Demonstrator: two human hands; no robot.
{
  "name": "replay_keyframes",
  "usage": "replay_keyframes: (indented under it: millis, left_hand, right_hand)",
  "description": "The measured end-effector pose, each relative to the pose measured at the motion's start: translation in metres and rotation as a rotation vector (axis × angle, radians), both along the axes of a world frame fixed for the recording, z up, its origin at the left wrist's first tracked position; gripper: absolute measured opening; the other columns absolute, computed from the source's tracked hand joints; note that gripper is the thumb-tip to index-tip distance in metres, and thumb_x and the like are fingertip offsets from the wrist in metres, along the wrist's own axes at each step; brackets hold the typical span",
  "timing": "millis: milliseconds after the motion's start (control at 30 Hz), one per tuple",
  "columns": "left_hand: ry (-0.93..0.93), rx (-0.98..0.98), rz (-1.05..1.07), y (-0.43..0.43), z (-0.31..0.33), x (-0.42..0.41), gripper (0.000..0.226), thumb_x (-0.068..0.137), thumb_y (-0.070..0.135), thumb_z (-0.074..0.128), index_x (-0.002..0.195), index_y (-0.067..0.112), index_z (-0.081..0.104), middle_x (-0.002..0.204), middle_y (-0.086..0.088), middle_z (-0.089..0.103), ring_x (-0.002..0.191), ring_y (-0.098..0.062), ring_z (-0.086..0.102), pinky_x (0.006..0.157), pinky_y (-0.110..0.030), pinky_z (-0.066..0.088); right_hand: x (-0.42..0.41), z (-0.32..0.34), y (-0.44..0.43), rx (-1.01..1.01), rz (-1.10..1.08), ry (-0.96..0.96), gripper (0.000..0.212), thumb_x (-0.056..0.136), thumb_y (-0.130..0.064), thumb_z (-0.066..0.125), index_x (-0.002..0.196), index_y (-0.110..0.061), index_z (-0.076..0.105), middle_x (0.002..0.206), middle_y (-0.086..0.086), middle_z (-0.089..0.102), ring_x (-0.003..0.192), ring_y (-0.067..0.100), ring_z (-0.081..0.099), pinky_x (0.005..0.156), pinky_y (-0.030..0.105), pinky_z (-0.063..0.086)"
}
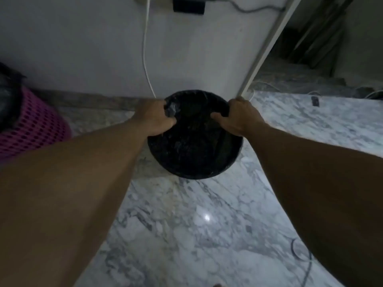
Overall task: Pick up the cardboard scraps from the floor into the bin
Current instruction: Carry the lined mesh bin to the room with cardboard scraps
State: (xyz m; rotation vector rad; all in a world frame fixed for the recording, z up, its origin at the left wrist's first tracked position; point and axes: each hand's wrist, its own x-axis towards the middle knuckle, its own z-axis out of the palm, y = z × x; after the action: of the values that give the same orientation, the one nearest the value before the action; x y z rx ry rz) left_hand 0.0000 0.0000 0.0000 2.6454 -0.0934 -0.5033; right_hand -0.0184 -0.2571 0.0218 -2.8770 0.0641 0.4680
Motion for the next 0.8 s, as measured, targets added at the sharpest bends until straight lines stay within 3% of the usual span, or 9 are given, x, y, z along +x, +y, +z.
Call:
replay_keyframes:
  millis: [67,167,233,333,400,533,700,800]
  left_hand:
    - [-0.036,0.014,0.007,0.001,-0.026,-0.002,0.060,0.077,0.043,0.069,0.124,0.006,0.062,0.130,-0.020,0.059,0.118,-0.037,0.058,0.092,-0.037,0.048]
    - [-0.072,0.099,0.043,0.003,-0.056,-0.017,0.083,0.089,0.036,0.067,0.156,0.005,0.030,0.160,-0.013,0.030,0.142,-0.037,0.036,0.111,-0.044,0.040]
    - [-0.126,0.117,0.070,0.004,-0.075,-0.022,0.087,0.093,0.031,0.063,0.161,0.006,0.013,0.164,-0.014,0.019,0.143,-0.040,0.032,0.109,-0.048,0.041]
    - [-0.096,0.023,0.192,0.006,-0.095,-0.030,0.085,0.100,0.026,0.054,0.163,0.019,-0.002,0.159,-0.019,0.028,0.129,-0.043,0.046,0.097,-0.044,0.045]
    - [-0.078,-0.151,0.297,0.004,-0.100,-0.034,0.081,0.101,0.019,0.049,0.163,0.028,-0.002,0.155,-0.018,0.040,0.126,-0.038,0.053,0.095,-0.032,0.044]
    - [-0.045,-0.361,0.446,0.001,-0.095,-0.032,0.074,0.100,0.010,0.045,0.162,0.035,0.014,0.155,-0.003,0.046,0.134,-0.021,0.048,0.098,-0.012,0.030]
    - [-0.001,-0.402,0.460,0.004,-0.064,-0.049,0.073,0.100,0.008,0.050,0.160,0.038,0.022,0.154,0.001,0.046,0.137,-0.018,0.045,0.097,-0.007,0.027]
    - [0.023,-0.399,0.467,0.007,-0.021,-0.065,0.074,0.097,0.003,0.048,0.159,0.036,0.026,0.154,-0.002,0.047,0.138,-0.023,0.046,0.099,-0.012,0.028]
  right_hand:
    - [-0.003,-0.026,-0.004,-0.007,-0.039,-0.022,0.076,0.096,-0.063,0.051,0.140,-0.001,0.051,0.138,0.025,0.049,0.128,0.044,0.049,0.101,0.051,0.047]
    - [-0.015,-0.062,-0.012,0.017,-0.126,-0.063,0.068,0.100,-0.048,0.052,0.146,0.002,0.043,0.141,0.028,0.043,0.134,0.046,0.041,0.105,0.054,0.042]
    - [-0.021,-0.082,-0.017,0.067,-0.177,-0.082,0.065,0.102,-0.036,0.052,0.151,0.003,0.034,0.143,0.030,0.040,0.135,0.047,0.039,0.108,0.053,0.037]
    - [-0.033,-0.102,-0.019,0.199,-0.245,-0.089,0.070,0.102,-0.020,0.046,0.162,-0.008,0.013,0.148,0.029,0.036,0.132,0.048,0.044,0.102,0.054,0.039]
    - [-0.041,-0.108,-0.018,0.298,-0.312,-0.107,0.076,0.098,-0.011,0.042,0.164,-0.019,0.005,0.150,0.024,0.038,0.128,0.044,0.048,0.100,0.050,0.041]
    - [-0.047,-0.107,-0.018,0.452,-0.457,-0.131,0.077,0.096,-0.007,0.040,0.163,-0.034,0.015,0.154,0.010,0.049,0.137,0.034,0.048,0.107,0.036,0.039]
    - [-0.063,-0.072,-0.018,0.495,-0.498,-0.078,0.076,0.096,-0.004,0.038,0.162,-0.036,0.021,0.158,0.003,0.047,0.141,0.028,0.045,0.108,0.028,0.036]
    - [-0.079,-0.025,-0.018,0.515,-0.513,-0.067,0.075,0.097,-0.003,0.039,0.162,-0.035,0.021,0.158,0.004,0.046,0.142,0.030,0.044,0.110,0.032,0.035]
